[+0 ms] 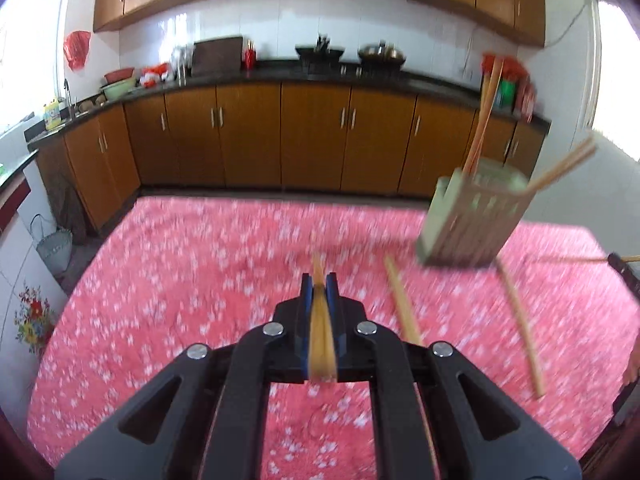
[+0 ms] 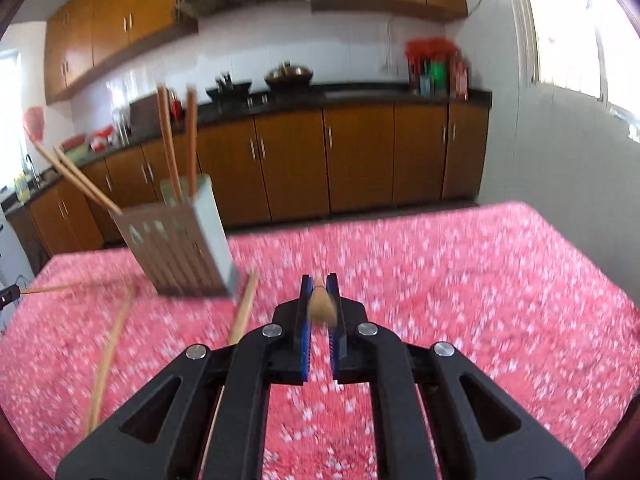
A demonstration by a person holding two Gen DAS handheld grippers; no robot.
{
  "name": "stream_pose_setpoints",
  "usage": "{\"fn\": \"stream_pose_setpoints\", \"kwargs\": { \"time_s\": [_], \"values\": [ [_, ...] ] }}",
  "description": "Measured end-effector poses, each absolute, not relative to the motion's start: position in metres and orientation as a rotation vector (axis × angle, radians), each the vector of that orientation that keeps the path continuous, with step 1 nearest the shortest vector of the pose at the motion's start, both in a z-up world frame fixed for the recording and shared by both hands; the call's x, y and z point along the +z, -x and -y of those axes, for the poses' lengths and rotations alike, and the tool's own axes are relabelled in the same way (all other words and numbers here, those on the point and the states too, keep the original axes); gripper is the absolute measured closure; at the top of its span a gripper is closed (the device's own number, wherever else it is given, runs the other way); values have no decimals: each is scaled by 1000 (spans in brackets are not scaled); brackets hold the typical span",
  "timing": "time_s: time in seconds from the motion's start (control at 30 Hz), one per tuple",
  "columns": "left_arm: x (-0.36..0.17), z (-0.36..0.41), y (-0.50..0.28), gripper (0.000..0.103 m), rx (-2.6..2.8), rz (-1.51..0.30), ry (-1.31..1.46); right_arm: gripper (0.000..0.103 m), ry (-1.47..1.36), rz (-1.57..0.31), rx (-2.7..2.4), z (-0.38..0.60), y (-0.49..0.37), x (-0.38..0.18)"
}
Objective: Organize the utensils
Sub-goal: 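Lift the left gripper's chopstick over the metal holder while the right gripper carries its chopstick there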
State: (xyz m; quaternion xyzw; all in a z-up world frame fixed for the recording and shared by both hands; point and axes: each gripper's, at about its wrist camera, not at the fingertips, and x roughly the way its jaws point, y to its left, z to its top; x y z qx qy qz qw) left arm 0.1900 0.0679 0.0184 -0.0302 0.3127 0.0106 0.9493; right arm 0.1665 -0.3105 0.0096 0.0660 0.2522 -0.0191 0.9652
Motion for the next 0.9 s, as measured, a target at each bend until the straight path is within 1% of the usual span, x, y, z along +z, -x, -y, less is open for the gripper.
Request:
{"fn": "stream_pose_setpoints", "kwargs": {
  "time_s": [0.27, 0.5, 0.7, 0.9],
  "values": [
    [59, -65, -191, 95, -36, -582, 67, 95, -139, -445, -9, 308, -163, 39],
    [104, -39, -182, 95, -143, -513, 88, 95, -208, -338, 121, 297, -152, 97],
    [152, -5, -185, 95, -233, -403, 111, 95, -227, -220, 226, 272, -146, 143],
    [181, 24, -211, 95, -197, -271, 123, 95, -208, -139, 207, 254, -171, 160]
  ]
}}
